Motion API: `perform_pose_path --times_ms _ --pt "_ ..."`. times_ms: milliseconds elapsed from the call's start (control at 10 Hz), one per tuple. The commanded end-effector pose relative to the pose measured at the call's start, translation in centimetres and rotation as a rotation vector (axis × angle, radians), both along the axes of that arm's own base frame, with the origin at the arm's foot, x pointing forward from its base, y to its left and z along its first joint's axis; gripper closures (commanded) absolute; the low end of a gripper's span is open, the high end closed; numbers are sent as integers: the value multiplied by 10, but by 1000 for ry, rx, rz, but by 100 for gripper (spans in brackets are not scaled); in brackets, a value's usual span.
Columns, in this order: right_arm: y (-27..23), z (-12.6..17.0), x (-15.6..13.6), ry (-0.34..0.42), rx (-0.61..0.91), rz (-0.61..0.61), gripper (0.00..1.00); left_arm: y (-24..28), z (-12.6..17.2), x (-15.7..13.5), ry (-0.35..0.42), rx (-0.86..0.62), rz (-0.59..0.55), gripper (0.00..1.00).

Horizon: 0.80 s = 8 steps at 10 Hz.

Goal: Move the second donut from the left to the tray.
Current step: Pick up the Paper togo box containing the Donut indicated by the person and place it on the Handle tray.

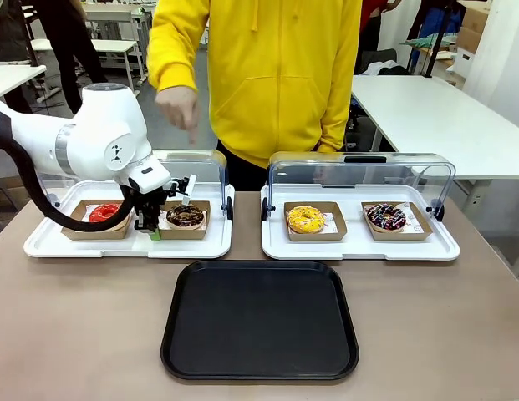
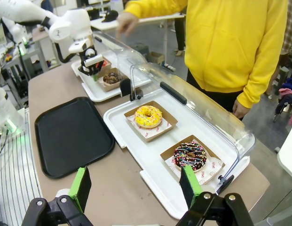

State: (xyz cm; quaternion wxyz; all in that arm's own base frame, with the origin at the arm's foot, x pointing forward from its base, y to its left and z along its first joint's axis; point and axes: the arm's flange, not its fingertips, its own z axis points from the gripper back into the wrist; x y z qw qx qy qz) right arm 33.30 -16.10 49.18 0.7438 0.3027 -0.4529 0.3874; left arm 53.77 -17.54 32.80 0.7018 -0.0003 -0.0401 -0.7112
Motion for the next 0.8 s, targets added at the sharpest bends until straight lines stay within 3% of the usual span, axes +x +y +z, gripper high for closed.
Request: perform_pose_path --times_ms 0,500,700 --pt "0 2 5 -40 17 5 0 0 0 -1 -18 -5 -3 100" --pt "0 2 5 -40 17 5 0 -1 2 1 -9 -3 0 99" --pt "0 2 5 -40 17 5 0 8 17 -31 -93 -40 0 99"
